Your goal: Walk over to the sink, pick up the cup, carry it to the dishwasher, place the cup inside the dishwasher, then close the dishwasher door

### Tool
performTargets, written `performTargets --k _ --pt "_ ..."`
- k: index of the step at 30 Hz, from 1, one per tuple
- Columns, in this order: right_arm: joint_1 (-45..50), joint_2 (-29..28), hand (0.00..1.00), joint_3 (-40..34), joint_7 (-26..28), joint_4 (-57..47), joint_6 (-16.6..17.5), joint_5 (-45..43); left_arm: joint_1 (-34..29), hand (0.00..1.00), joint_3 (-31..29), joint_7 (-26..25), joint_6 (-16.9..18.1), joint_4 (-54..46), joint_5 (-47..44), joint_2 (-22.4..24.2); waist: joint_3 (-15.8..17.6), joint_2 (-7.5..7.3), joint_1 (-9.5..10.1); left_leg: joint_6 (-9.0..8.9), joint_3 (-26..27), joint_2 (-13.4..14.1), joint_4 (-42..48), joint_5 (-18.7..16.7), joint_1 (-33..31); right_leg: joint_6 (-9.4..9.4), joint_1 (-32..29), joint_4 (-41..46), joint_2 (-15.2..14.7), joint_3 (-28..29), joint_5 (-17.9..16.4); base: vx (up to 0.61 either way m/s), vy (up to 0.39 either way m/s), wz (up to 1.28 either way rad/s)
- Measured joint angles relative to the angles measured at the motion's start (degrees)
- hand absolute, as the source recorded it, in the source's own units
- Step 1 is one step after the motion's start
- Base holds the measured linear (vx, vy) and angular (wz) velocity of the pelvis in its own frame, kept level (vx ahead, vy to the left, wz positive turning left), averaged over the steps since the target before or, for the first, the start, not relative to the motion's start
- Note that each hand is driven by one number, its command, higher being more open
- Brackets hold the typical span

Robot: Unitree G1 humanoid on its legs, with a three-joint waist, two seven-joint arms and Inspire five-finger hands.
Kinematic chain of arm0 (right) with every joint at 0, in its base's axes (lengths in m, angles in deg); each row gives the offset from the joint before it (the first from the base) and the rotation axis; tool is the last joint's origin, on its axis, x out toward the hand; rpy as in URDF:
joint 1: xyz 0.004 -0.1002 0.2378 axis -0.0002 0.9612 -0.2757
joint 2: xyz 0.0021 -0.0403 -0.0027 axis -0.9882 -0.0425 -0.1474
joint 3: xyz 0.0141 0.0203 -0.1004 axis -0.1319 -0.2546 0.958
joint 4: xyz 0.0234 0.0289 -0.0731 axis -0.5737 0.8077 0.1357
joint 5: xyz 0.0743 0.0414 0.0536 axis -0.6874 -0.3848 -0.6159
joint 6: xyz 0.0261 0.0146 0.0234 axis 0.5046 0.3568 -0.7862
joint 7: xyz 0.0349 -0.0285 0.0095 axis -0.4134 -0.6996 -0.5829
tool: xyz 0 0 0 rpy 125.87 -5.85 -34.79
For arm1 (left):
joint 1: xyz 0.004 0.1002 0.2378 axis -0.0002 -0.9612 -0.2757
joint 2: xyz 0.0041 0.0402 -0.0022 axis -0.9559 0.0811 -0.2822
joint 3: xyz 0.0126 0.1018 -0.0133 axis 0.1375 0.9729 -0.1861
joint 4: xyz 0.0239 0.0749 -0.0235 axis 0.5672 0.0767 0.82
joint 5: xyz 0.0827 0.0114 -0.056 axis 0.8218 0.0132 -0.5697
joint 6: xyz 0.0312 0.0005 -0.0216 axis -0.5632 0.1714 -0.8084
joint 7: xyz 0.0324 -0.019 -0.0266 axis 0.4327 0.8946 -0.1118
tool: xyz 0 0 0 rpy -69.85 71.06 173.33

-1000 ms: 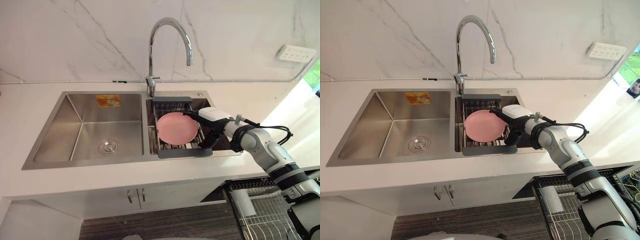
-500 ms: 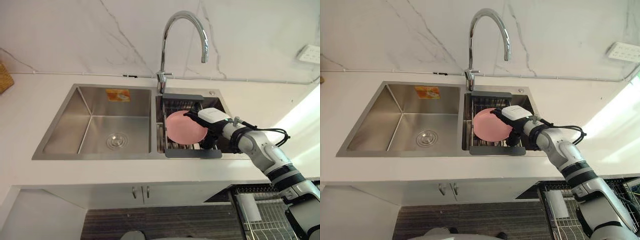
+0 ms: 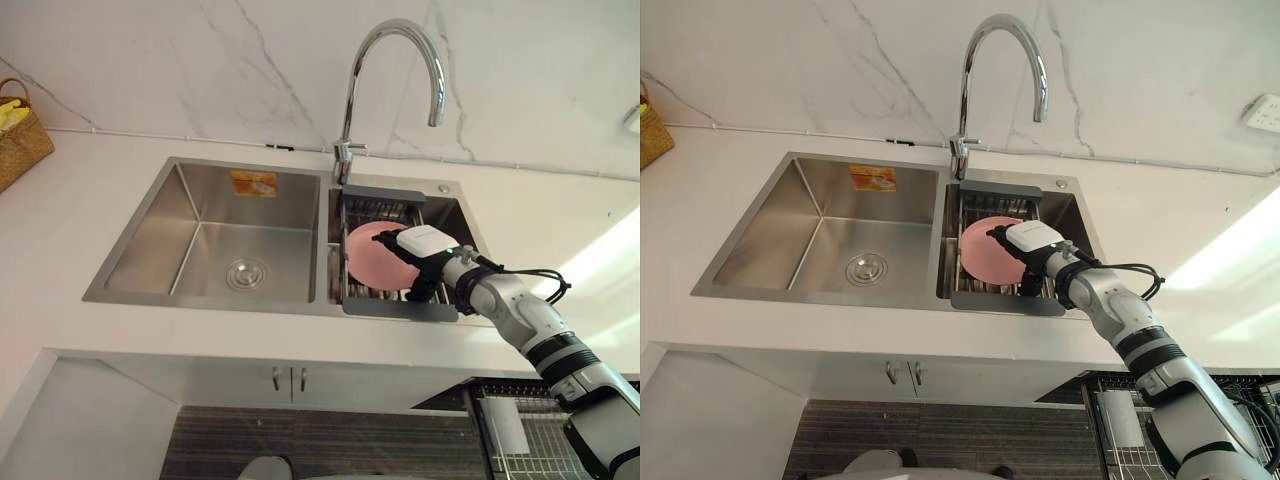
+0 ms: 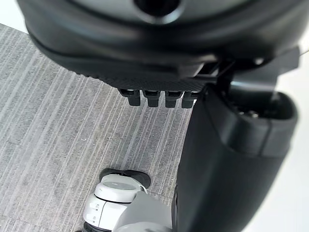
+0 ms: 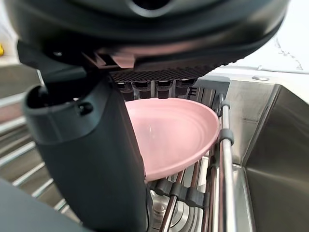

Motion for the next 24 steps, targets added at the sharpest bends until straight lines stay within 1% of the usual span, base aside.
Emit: performTargets --k 4,11,17,24 --pt "0.93 -0.75 0.00 0.23 -1.43 0.39 -0.91 1.98 0.00 1.00 1.10 -0.02 0.02 -0.18 0.00 -0.63 0.07 -0.03 0.02 0.01 -0.19 -0.05 -0.13 0.00 0.01 0.03 0.03 0.06 0.01 -0.20 0.02 0.01 0.002 0.02" --pt "1.72 -1.04 0.00 0.25 -7.10 0.19 -1.86 3.57 0.02 1.00 2.12 -0.08 -0.02 -0.23 0.01 -1.17 0.27 0.05 -0.08 -0.06 -0.01 -0.12 -0.44 0.14 0.41 0.13 0.26 -0.01 -0.16 -0.16 -0.13 -0.02 -0.003 -0.01" --pt "2.96 -2.86 0.00 0.43 -9.90 0.18 -2.69 4.13 -0.14 1.00 2.12 -0.23 0.12 -0.19 0.01 -1.06 0.43 0.09 -0.12 -0.09 0.04 -0.17 -1.17 0.55 0.60 0.14 0.07 -0.01 -0.28 0.03 -0.12 -0.01 0.001 0.00" --pt "4.00 -2.81 0.00 0.04 -11.60 -1.33 -2.75 3.80 -0.15 1.00 2.07 -0.27 1.07 -0.19 0.03 -0.95 0.57 0.30 -0.48 -0.09 0.00 -0.22 -1.21 0.55 0.76 0.18 0.05 0.02 -0.01 0.25 -0.07 0.00 0.000 0.00"
